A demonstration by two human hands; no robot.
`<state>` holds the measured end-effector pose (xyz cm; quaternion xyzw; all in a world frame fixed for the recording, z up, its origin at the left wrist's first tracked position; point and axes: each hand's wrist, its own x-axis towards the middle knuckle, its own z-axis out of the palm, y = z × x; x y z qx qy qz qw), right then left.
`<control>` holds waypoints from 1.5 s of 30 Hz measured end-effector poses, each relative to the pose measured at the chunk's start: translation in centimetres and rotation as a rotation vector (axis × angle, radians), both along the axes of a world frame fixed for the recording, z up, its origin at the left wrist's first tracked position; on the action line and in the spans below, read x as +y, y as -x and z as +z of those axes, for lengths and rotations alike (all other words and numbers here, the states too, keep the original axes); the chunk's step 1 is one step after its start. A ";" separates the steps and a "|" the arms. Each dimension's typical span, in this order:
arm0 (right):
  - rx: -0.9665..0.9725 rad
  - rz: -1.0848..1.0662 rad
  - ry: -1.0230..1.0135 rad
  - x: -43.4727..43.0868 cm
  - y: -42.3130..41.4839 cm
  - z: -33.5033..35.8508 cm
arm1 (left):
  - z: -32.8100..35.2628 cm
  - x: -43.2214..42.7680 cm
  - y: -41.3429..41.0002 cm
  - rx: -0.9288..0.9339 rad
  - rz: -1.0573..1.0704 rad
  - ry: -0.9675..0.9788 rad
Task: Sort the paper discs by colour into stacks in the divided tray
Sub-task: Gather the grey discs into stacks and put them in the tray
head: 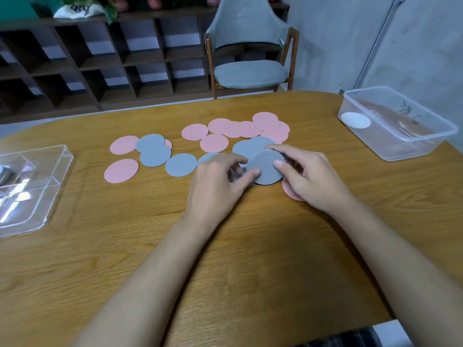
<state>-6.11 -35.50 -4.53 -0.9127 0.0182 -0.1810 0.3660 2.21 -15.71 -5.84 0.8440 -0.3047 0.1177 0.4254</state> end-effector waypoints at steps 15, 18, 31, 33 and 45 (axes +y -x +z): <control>-0.034 -0.119 -0.061 -1.2 -0.3 -0.1 | 0.5 1.3 -0.3 -0.249 -0.218 -0.372; -0.065 -0.125 -0.092 -1.4 -0.4 -0.2 | 0.7 1.2 -0.1 -0.340 -0.215 -0.303; -0.046 -0.094 -0.128 -0.9 -0.5 -0.2 | 0.9 0.7 0.3 -0.180 -0.136 0.007; -0.040 -0.086 -0.143 -0.7 -0.4 0.0 | 1.0 0.6 0.4 -0.102 -0.141 0.082; 0.058 0.033 -0.132 0.8 -0.1 0.1 | 0.0 -0.1 0.0 0.017 0.004 0.120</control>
